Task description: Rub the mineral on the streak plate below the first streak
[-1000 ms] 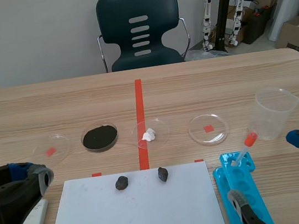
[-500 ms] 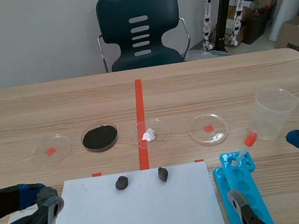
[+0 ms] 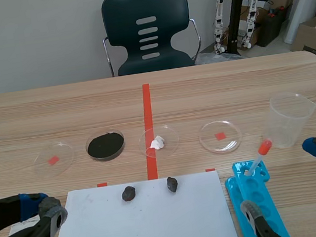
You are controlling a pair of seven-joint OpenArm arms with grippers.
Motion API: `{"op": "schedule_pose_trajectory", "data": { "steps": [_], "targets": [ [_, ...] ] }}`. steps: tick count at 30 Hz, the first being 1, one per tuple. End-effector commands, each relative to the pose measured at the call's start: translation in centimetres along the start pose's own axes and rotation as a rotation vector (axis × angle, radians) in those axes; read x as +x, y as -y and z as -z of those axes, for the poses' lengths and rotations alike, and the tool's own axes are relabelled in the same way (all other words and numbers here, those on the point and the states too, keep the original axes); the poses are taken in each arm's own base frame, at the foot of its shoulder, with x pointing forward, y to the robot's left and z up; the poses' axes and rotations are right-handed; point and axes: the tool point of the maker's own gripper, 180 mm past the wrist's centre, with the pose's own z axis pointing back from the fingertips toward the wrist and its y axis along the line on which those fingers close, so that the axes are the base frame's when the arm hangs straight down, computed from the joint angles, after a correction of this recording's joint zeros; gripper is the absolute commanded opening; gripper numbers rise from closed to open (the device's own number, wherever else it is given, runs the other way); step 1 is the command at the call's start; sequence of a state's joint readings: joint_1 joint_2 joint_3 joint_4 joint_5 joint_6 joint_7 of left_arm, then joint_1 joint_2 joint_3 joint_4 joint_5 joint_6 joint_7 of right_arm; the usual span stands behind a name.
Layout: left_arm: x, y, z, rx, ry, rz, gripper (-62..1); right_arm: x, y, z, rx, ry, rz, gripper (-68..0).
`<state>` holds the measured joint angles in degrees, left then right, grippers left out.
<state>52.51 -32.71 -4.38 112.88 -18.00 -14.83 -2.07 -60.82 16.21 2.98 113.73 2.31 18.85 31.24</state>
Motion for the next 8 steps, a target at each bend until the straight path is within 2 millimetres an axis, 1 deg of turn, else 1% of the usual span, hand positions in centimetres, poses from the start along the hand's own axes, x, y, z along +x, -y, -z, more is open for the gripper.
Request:
{"op": "schedule_pose_trajectory", "data": {
  "steps": [1,8],
  "targets": [
    [1.01,-0.04,0.05,0.003,0.039,-0.004,-52.4,0.69,0.26,0.06,-0.004,0.026,-0.007,-5.2],
    [1.16,-0.19,0.05,0.011,0.047,-0.003,-52.4,0.69,0.26,0.06,-0.004,0.026,-0.007,-5.2]
  ]
}}
